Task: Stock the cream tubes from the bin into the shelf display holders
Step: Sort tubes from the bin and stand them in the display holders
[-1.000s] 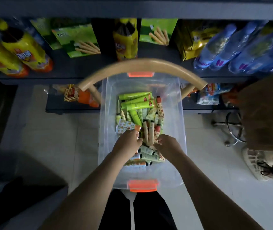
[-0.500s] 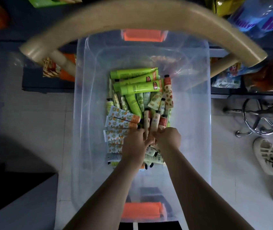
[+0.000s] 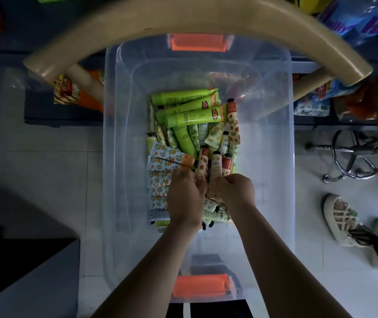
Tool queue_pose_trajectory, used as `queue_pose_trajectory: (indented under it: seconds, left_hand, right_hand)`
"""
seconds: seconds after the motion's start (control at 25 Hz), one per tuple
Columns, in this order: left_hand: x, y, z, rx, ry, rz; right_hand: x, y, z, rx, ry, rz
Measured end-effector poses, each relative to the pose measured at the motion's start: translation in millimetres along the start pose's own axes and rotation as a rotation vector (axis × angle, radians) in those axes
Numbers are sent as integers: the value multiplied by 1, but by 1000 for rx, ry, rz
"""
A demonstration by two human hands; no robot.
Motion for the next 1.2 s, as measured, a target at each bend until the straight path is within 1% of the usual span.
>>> queue_pose_trajectory:
  seconds: [0.08, 0.2, 0.32, 0.48, 0.6, 0.68, 0.8, 0.92, 0.96, 1.12, 1.2]
  left_hand:
    - [2, -11, 0, -24, -21, -31]
    - [5, -29, 4, -139, -41, -31]
    - [6, -38, 3, -145, -33, 9]
    - [12, -27, 0, -373, -127, 86]
    - [18, -17, 1, -407, -195, 96]
    - [21, -17, 3, -396, -208, 90]
    - [22, -34, 3, -386, -167, 37]
    - [20, -62, -1, -411, -60, -17]
    - [20, -73, -2, -445, -28, -10]
    - [11, -143, -14, -651, 66, 61]
    - [2, -190, -26, -710, 135, 48]
  right_hand:
    - [-3, -2, 1, 117, 27, 11]
    - [-14, -7, 9, 250, 34, -11]
    - [-26, -11, 17, 262, -18, -30]
    - [-32, -10, 16, 350, -1, -48]
    - [-33, -12, 14, 400, -2, -54]
    - [-35, -13, 12, 423, -11, -39]
    - [-43, -16, 15, 515, -25, -37]
    - [-57, -23, 29, 723, -61, -4]
    - [-63, -27, 37, 781, -83, 25]
    - [-101, -49, 94, 879, -260, 121]
    - [-132, -65, 132, 927, -364, 179]
Point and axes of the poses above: each hand's wrist, its own x-axis towards the middle knuckle, its own y-axis out of the palm, z = x × y, the point moved 1 cm from there along x, towards the middle knuckle, and after that the axes turned 15 degrees about x, right-handed, at the moved point
